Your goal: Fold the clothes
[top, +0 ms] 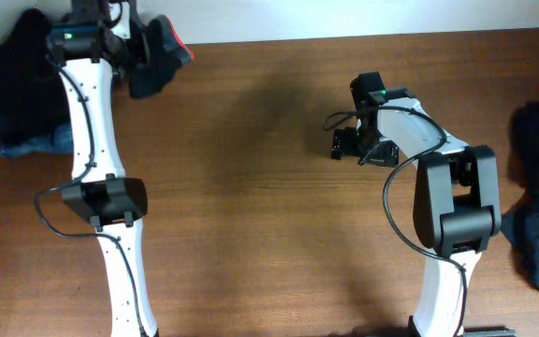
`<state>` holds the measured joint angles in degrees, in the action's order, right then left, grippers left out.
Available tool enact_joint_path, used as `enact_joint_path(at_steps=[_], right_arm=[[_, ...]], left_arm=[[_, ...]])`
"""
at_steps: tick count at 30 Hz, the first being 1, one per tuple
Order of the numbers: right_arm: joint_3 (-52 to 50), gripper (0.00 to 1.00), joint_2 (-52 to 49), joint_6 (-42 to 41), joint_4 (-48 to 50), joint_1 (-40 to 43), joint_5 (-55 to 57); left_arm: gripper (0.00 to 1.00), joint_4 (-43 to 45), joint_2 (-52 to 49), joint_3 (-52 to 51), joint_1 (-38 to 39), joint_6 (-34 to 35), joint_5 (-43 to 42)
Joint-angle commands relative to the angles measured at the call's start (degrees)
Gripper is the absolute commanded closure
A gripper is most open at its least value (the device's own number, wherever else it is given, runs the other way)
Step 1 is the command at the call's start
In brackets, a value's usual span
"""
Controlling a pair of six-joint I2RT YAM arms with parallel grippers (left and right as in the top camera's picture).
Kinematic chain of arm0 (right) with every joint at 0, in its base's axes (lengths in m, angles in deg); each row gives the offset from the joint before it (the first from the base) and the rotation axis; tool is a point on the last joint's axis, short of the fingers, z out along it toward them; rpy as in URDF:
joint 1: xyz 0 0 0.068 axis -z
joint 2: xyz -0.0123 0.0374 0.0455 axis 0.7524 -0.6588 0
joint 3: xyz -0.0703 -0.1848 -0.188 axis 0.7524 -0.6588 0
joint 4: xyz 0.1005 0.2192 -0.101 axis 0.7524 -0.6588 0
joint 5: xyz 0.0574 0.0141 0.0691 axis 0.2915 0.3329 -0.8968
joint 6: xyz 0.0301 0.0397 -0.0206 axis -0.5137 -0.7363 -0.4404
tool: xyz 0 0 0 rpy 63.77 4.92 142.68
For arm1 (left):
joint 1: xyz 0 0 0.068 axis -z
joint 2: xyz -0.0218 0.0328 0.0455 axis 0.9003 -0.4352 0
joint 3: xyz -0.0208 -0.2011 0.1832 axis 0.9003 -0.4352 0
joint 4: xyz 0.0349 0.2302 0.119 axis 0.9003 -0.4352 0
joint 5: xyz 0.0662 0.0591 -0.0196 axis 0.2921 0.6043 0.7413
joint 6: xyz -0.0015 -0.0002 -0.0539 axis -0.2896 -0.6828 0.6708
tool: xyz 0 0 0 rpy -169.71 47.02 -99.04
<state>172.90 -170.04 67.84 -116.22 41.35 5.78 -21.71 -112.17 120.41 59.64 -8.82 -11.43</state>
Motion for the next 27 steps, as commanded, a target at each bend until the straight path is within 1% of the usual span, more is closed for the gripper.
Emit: enact_joint_path(at_steps=[1,9,15,22,27], right_arm=[[-4.1,0.01,-5.3,-0.6,-0.8,-0.4,-5.8],[-4.1,0.01,-5.3,-0.6,-1.1,-0.5,-5.8],[-4.1,0.01,-5.3,-0.6,-1.1,-1.0,-5.7],[-4.1,0.01,-5.3,-0.6,-1.1,-1.2,-5.7],[-4.1,0.01,-5.3,-0.6,-1.2,-1.2,-5.7]], left_arm=[[0.99,1.3,0.9,1.2,-2.5,-1.3,0.4],[0.99,4.3,0.9,1.2,-8.1,-1.3,0.4],[0.99,4.6,0.9,1.2,-12.7,-1.2,0.4],[0.99,4.5,0.9,1.2,-17.4,2.6,-0.5],[0.99,4.5,0.9,1.2,-19.7,2.8,-2.9]])
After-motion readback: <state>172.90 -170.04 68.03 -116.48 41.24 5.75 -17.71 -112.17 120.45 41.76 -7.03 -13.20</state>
